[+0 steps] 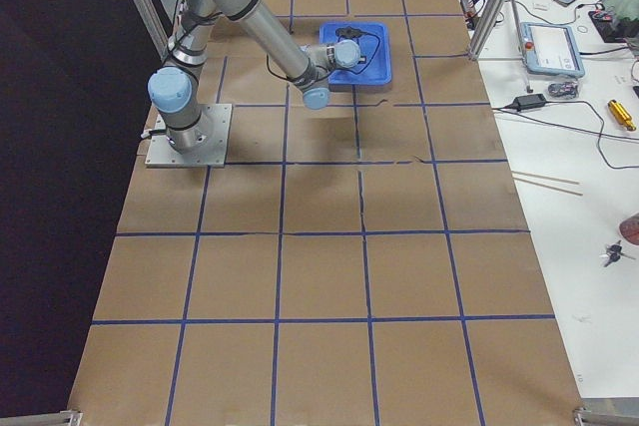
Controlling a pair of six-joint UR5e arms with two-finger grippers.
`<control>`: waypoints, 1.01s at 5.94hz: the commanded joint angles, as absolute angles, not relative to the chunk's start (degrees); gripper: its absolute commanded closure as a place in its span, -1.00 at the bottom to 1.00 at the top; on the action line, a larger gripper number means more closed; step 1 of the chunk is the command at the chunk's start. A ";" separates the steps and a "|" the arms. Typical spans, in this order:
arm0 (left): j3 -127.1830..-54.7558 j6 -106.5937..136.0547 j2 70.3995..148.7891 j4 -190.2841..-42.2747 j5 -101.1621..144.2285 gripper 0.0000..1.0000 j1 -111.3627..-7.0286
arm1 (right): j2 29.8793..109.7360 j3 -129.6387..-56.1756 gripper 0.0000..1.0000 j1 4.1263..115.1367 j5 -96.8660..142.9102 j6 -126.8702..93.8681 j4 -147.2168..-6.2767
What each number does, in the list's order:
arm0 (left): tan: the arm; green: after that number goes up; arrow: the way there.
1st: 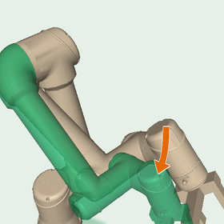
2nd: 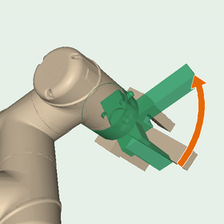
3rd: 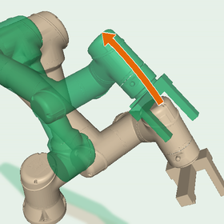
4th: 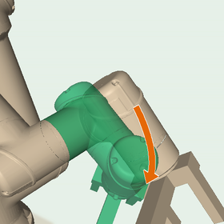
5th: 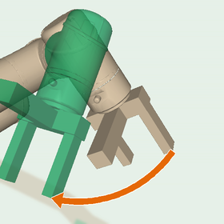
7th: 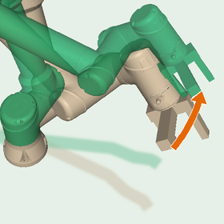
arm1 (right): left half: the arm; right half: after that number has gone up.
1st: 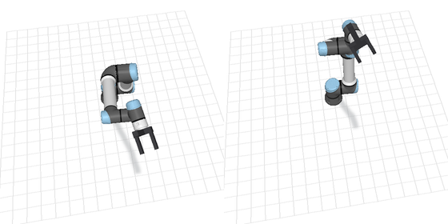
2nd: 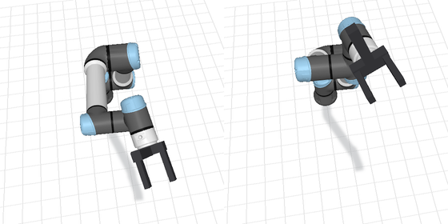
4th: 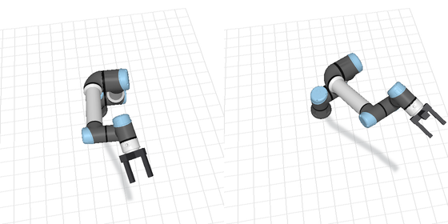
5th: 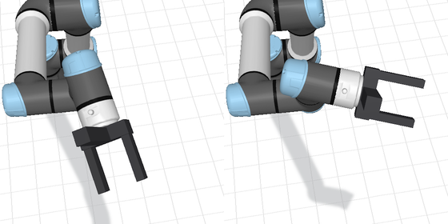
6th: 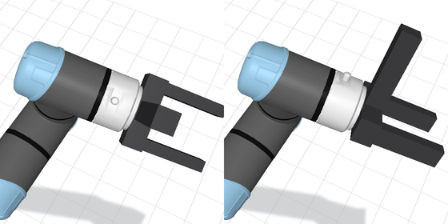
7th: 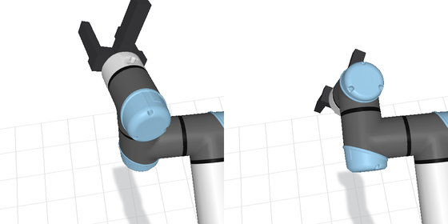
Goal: Assemble white blocks and place on blue tray
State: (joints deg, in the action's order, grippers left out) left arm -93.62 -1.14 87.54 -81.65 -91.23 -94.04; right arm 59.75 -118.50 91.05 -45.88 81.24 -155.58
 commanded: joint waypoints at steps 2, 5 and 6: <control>-93.60 -1.14 87.54 -81.65 -91.23 -0.99 -94.13 | 59.76 -118.48 -0.99 91.05 -45.96 80.60 -155.57; -93.60 -1.14 87.54 -81.56 -91.14 -0.99 -94.04 | 62.91 -114.28 -0.99 90.97 -46.93 72.46 -154.43; -93.60 -1.14 87.54 -81.56 -91.23 -0.99 -94.04 | 64.67 -113.74 -0.99 90.88 -49.28 67.90 -153.47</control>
State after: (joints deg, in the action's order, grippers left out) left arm -93.61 -1.14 87.54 -81.57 -91.19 -94.05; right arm 62.96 -114.72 90.94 -47.49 72.16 -154.37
